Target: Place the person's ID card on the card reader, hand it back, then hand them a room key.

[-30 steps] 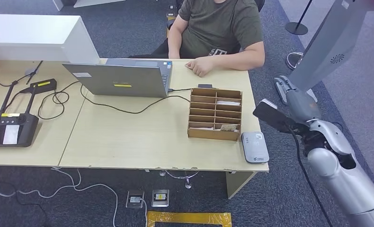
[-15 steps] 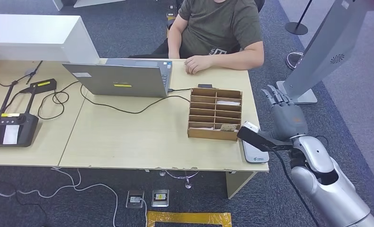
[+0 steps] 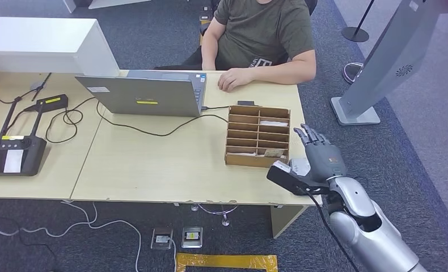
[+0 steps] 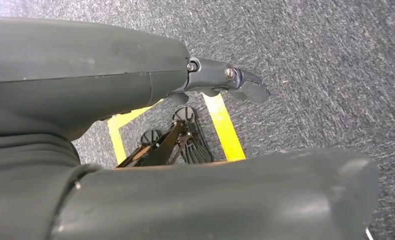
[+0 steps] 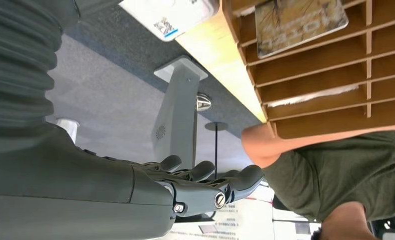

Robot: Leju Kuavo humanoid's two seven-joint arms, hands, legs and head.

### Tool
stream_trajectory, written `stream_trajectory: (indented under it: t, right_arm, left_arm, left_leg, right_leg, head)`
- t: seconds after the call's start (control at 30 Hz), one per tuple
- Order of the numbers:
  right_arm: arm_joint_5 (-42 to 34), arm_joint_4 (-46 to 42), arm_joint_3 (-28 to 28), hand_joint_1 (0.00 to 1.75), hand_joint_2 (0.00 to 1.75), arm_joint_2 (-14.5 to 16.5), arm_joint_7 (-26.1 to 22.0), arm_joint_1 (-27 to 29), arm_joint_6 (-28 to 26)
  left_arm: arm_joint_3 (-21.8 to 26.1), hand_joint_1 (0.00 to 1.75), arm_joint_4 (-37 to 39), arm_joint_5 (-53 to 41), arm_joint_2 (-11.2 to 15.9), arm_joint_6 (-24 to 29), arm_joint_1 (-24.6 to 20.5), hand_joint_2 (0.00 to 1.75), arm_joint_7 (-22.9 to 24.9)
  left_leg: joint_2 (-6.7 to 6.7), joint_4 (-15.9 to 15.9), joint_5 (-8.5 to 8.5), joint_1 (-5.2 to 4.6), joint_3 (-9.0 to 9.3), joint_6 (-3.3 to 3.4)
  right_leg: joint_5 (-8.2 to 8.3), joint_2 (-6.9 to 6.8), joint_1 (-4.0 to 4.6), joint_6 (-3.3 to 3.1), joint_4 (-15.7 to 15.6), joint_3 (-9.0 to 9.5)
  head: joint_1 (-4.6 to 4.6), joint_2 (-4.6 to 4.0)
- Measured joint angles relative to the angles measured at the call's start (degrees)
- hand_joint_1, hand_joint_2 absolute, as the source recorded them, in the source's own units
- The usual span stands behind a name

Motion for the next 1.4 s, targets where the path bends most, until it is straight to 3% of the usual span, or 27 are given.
stream_trajectory:
  t: [0.2,0.47,1.4]
  right_arm:
    - [5.75,0.85,-0.11,0.0,1.75,1.7,-1.27,0.3,-0.31]
    - [13.41,0.75,-0.63,0.0,1.75,3.66,-1.64,1.78,0.54]
    - [13.93,0.61,-3.74,0.0,1.75,6.18,-3.09,2.66,2.12]
  left_arm:
    - [0.0,0.0,0.0,0.0,0.03,0.64,-0.12,0.0,0.02]
    - [0.0,0.0,0.1,0.0,0.89,-2.08,0.24,0.0,-3.33]
    - [-1.08,0.0,0.28,0.0,1.16,-2.86,0.33,0.0,-4.78]
  left_leg:
    - [0.0,0.0,0.0,0.0,0.0,0.0]
    - [0.01,0.0,0.0,0.0,0.0,0.0]
    - [0.01,0.0,0.0,0.0,0.0,0.0]
  right_leg:
    - [0.0,0.01,0.0,0.0,0.0,0.0]
    - [0.0,0.01,0.0,0.0,0.01,0.0]
    - [0.0,0.0,0.0,0.0,0.0,0.01]
  head:
    - [-0.01,0.0]
    - [-0.02,0.0]
    - [0.01,0.0]
